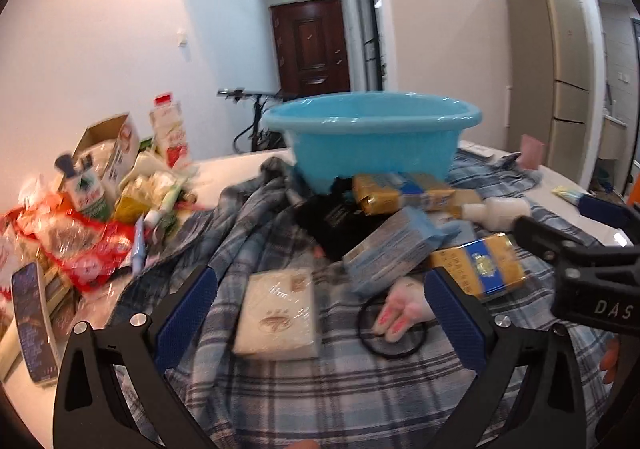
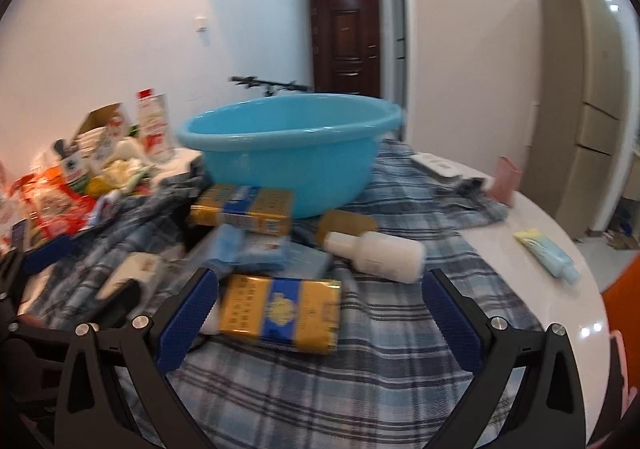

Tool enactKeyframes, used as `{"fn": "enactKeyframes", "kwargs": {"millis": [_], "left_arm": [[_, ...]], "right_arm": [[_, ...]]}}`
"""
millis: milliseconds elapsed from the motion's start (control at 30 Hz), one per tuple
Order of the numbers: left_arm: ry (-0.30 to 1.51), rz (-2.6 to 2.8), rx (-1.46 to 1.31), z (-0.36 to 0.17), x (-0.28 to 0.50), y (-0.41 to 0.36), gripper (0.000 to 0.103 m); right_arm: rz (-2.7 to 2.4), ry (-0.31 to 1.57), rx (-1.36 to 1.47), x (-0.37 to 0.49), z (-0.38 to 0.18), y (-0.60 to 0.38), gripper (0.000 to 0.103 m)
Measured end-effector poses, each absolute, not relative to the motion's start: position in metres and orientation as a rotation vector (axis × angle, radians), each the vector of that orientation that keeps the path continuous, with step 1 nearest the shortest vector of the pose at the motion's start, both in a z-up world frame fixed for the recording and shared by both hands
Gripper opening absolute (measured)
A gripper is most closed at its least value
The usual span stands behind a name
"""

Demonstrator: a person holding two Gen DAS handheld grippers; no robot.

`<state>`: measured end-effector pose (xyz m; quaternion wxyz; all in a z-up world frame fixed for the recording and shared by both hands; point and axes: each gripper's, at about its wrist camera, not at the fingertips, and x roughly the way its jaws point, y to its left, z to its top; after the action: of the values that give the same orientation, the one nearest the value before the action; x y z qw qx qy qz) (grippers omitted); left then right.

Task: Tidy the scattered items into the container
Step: 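Withdraw both tools from the basin back toward the pile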

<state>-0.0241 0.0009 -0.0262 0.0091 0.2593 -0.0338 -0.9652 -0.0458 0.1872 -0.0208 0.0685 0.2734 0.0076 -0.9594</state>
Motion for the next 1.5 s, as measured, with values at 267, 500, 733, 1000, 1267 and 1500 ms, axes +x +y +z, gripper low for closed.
{"fn": "enactKeyframes", "kwargs": {"millis": [267, 500, 733, 1000, 1267, 1500], "left_arm": [[0.111, -2.995, 0.870, -0.031, -0.031, -0.025, 0.103], [0.044, -2.982, 0.812, -0.029, -0.025, -0.018, 0.103], [-0.021, -3.001, 0.809, -0.027, -0.025, -0.009, 0.103], [-0.026, -3.002, 0.765, -0.025, -0.020, -0.009, 0.103], [0.001, -2.996, 0.769, -0.025, -0.021, -0.012, 0.103], [-0.017, -3.017, 0.767, -0.024, -0.020, -0.008, 0.103]], "right_arm": [[-2.904, 0.097, 0.849, -0.044, -0.032, 0.184, 0.103], [-2.843, 0.068, 0.828, -0.044, -0.031, 0.185, 0.103], [-2.845, 0.069, 0.805, -0.040, -0.030, 0.184, 0.103], [-2.840, 0.042, 0.789, -0.038, -0.028, 0.188, 0.103], [-2.830, 0.038, 0.773, -0.036, -0.027, 0.188, 0.103], [-2.851, 0.035, 0.756, -0.034, -0.025, 0.189, 0.103]]}}
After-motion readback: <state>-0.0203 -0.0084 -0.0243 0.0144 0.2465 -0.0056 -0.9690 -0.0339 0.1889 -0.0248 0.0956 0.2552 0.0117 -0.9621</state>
